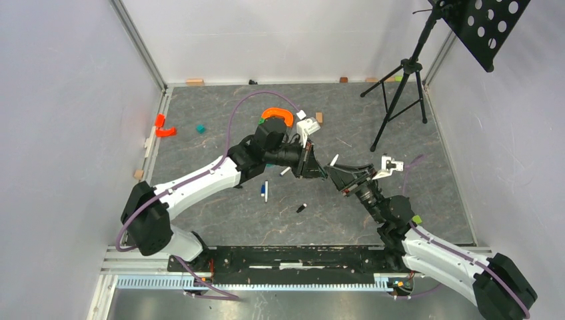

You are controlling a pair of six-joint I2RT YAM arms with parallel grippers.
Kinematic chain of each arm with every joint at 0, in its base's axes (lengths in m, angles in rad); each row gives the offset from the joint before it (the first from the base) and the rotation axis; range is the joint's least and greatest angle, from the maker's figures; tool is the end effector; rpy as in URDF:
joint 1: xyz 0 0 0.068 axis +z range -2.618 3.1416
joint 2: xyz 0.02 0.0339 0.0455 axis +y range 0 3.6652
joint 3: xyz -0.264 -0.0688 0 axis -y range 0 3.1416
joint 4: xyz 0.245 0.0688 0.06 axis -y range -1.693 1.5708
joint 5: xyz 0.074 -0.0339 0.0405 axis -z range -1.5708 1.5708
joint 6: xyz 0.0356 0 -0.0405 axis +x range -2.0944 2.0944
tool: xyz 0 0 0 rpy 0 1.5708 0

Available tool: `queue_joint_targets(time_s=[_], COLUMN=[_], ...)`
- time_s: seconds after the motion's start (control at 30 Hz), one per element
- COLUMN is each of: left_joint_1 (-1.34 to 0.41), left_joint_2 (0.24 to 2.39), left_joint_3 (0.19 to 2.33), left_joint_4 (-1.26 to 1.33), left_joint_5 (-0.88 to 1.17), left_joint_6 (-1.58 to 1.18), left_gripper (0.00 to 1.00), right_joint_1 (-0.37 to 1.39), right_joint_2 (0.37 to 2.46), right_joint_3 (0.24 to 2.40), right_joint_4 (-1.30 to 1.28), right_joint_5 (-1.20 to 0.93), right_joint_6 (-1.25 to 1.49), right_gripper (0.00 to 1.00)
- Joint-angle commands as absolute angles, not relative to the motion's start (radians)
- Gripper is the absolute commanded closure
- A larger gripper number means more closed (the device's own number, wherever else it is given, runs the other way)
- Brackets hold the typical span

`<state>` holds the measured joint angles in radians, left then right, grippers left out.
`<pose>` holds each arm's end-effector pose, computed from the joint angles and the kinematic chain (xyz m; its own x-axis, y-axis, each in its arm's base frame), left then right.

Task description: Insert the pens into the pen caps

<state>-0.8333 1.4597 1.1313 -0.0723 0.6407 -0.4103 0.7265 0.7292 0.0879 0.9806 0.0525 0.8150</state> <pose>0.2105 -0.2633 0.3136 -0.6248 0.2122 -0.7514 0.7789 0.2359 -0.5811 0.1198 0.1040 0.2274 -0.2852 0.7188 -0.6341 -0.6106 0.3736 0.6982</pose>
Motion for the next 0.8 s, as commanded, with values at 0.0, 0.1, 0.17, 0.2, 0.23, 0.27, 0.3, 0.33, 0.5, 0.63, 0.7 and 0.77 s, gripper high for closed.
queue_joint_targets(time_s=[0.0, 0.1, 0.17, 0.2, 0.23, 0.27, 0.3, 0.33, 0.5, 0.63, 0.7, 0.77], left_joint_1=[-0.822, -0.821, -0.821, -0.821, -0.821, -0.821, -0.821, -0.821, -0.82, -0.818, -0.819, -0.819], left_joint_2=[1.425, 1.43, 1.43, 1.429, 1.427, 1.425, 1.425, 1.424, 1.422, 1.416, 1.418, 1.419], left_joint_3=[1.129, 1.126, 1.125, 1.123, 1.12, 1.116, 1.112, 1.109, 1.105, 1.104, 1.104, 1.104], left_joint_4=[0.034, 0.039, 0.044, 0.048, 0.053, 0.064, 0.072, 0.076, 0.08, 0.08, 0.08, 0.08], left_joint_5=[0.685, 0.686, 0.689, 0.691, 0.694, 0.696, 0.698, 0.698, 0.696, 0.693, 0.692, 0.693], left_joint_6=[-0.47, -0.473, -0.476, -0.476, -0.481, -0.485, -0.49, -0.493, -0.493, -0.489, -0.489, -0.488], left_gripper=[0.98, 0.98, 0.98, 0.98, 0.98, 0.98, 0.98, 0.98, 0.98, 0.98, 0.98, 0.97], right_joint_1=[0.747, 0.754, 0.759, 0.76, 0.761, 0.763, 0.765, 0.767, 0.773, 0.776, 0.776, 0.775], right_joint_2=[0.75, 0.764, 0.777, 0.783, 0.788, 0.793, 0.797, 0.801, 0.818, 0.815, 0.806, 0.799], right_joint_3=[0.069, 0.071, 0.079, 0.081, 0.083, 0.083, 0.082, 0.082, 0.086, 0.076, 0.079, 0.081], right_joint_4=[1.1, 1.128, 1.137, 1.143, 1.15, 1.159, 1.167, 1.174, 1.187, 1.184, 1.167, 1.151], right_joint_5=[0.016, 0.017, 0.013, 0.01, 0.009, 0.008, 0.009, 0.008, 0.003, 0.003, 0.006, 0.01], right_joint_6=[0.811, 0.813, 0.811, 0.81, 0.809, 0.808, 0.808, 0.81, 0.808, 0.799, 0.791, 0.783], right_gripper=[0.64, 0.7, 0.7, 0.71, 0.71, 0.71, 0.73, 0.74, 0.77, 0.86, 0.97, 1.0])
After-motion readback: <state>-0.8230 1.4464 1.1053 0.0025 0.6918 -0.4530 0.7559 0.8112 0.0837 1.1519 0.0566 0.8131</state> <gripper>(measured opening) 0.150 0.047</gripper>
